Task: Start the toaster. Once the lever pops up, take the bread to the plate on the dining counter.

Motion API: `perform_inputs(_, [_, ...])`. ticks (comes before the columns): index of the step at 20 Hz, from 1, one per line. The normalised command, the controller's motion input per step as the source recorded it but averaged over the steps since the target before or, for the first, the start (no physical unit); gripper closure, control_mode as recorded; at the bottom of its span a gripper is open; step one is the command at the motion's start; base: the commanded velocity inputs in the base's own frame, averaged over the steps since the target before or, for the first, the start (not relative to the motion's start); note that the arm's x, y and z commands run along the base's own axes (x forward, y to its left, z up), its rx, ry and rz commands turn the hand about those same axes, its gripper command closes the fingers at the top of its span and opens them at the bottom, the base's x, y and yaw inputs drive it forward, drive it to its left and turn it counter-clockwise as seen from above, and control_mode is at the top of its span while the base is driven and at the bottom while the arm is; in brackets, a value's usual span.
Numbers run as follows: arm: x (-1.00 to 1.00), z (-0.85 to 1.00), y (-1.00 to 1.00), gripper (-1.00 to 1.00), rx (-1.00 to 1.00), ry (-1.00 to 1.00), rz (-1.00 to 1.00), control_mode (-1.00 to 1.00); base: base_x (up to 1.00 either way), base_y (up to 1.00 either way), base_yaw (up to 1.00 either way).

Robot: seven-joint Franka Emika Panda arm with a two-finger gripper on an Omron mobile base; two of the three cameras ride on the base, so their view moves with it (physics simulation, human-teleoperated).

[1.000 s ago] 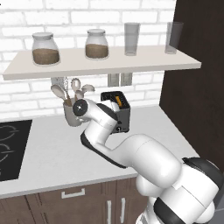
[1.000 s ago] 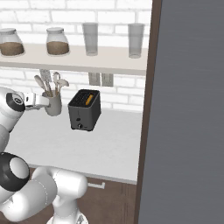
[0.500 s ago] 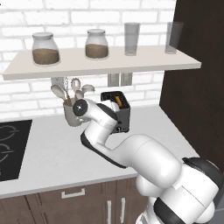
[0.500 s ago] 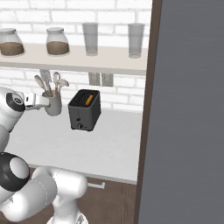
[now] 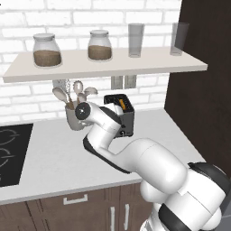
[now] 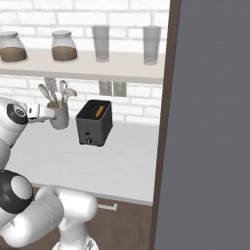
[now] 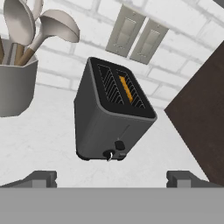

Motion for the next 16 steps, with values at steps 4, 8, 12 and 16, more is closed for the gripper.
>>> perform_inputs(4, [0.0,0.0,0.0,-1.0,0.0,0.0,0.0,-1.0,0.0,0.0,0.0])
perform_inputs(8, [0.0,0.0,0.0,-1.0,0.0,0.0,0.0,-1.0,0.0,0.0,0.0])
perform_inputs(12, [0.0,0.0,0.0,-1.0,0.0,0.0,0.0,-1.0,0.0,0.0,0.0])
perform_inputs(16, [0.0,0.0,0.0,-1.0,0.0,0.0,0.0,-1.0,0.0,0.0,0.0])
